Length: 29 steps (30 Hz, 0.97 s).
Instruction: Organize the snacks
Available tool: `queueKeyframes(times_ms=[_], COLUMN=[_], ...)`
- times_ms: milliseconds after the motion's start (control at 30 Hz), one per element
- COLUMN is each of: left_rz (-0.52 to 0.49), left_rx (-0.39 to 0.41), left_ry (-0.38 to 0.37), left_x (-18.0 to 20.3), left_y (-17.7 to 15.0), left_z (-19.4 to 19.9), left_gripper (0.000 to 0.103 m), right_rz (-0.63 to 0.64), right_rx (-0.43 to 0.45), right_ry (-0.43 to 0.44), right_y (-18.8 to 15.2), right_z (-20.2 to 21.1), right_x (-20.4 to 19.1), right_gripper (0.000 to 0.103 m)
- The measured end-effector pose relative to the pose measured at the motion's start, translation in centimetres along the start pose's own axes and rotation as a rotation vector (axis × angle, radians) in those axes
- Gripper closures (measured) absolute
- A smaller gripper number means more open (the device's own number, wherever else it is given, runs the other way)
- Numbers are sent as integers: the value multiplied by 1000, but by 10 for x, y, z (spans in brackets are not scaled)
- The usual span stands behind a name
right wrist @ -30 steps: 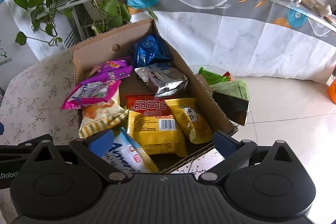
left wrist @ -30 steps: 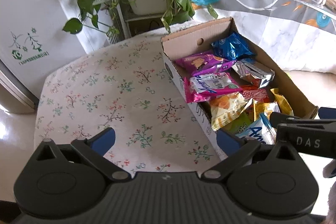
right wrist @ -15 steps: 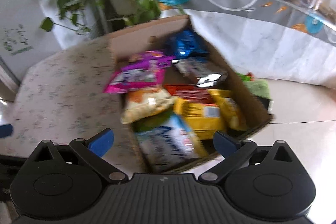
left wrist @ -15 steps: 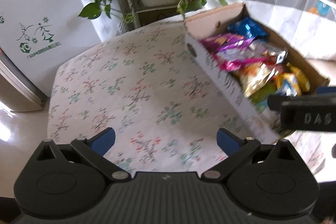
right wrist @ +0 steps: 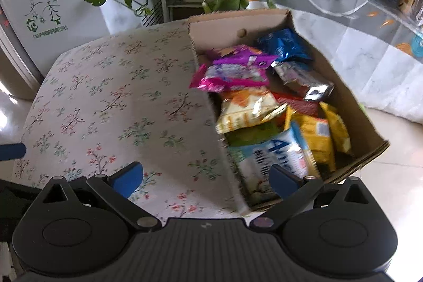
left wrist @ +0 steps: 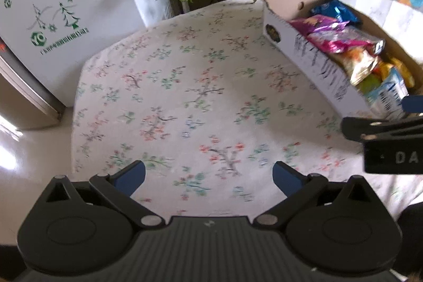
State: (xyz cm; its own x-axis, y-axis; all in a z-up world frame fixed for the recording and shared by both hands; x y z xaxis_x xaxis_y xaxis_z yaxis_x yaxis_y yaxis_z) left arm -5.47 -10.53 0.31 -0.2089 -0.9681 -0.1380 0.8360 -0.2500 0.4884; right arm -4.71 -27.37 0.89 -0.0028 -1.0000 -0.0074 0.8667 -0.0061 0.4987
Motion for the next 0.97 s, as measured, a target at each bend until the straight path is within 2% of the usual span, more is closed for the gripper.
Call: queueKeyframes(times_ms=[467, 700, 867, 967], left_rz=[61, 106, 158, 190], left_rx=[-50, -60, -70, -78], left_ry=[20, -1, -13, -7], left_x=[-74, -93, -105, -113], left_y=[-9, -18, -23, -24], left_z=[-28, -40, -47, -49], left_gripper=[1, 1, 1, 1], right_rz=[88, 38, 38, 83], right_rx=[-39, -61, -28, 55], right_ry=[30, 20, 4, -13], right_y=[-14, -16, -19, -19], right_z=[-32, -65, -82, -86], right_x=[-60, -80, -93, -104], right_gripper=[0, 0, 0, 0])
Point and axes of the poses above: each gripper's, at about its wrist camera, not at the fingertips, and z roughly against the way its jaws point, x to its right, y to its top, the point moved 2 cm from there along -z, roughly the way its jaws point, and after that the axes turned 4 degrees about z, right-handed, at the moved point
